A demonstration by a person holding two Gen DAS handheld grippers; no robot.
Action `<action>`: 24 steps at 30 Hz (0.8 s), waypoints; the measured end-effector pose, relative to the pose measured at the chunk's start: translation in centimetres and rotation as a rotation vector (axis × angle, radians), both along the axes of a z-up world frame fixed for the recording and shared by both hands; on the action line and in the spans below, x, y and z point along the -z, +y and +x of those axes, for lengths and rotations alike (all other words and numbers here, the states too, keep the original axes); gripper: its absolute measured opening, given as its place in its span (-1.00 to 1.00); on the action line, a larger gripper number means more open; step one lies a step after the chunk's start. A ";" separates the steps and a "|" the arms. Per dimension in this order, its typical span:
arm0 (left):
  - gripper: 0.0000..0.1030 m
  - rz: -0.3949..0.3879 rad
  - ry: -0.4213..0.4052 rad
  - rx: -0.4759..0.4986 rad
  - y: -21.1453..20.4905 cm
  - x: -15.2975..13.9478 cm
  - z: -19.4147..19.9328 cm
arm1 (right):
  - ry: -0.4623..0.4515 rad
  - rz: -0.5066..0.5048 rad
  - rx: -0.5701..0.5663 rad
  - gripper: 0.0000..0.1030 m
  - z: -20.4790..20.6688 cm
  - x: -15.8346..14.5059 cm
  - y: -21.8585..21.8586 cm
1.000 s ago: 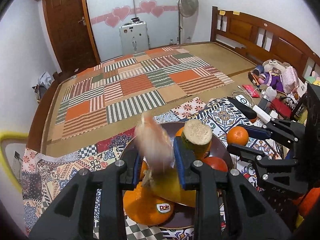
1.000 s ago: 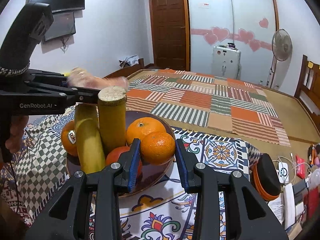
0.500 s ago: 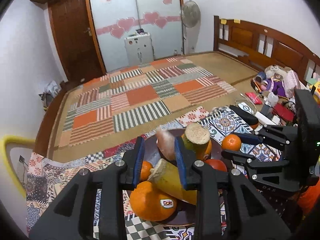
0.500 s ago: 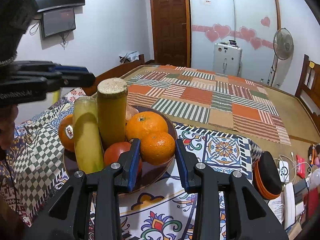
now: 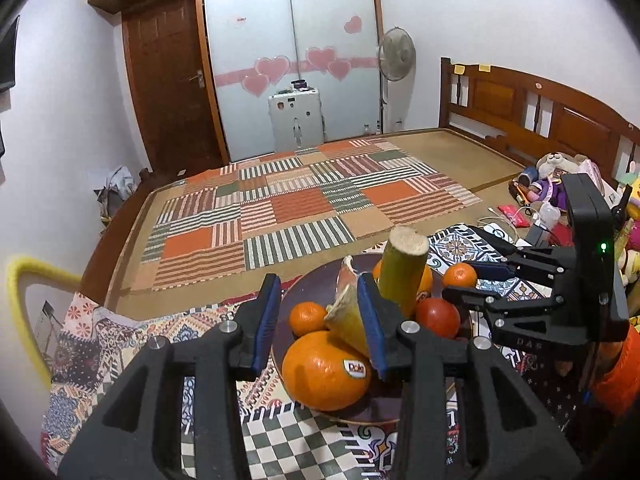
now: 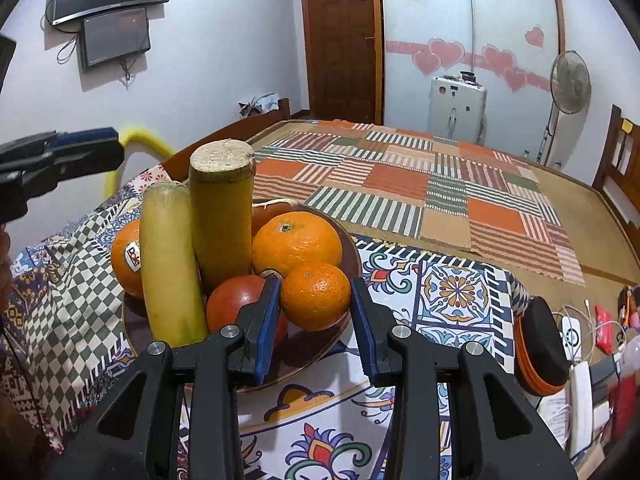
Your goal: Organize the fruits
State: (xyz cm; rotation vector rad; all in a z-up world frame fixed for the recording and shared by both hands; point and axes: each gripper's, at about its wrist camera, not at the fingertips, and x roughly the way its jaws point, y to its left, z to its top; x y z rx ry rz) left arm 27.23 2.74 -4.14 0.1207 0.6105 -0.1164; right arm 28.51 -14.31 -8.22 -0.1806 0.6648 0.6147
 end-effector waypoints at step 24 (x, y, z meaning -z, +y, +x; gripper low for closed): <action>-0.23 -0.052 -0.185 -0.018 -0.6 -4.9 -9.1 | -0.264 0.125 0.023 -0.16 -11.2 -10.9 -1.3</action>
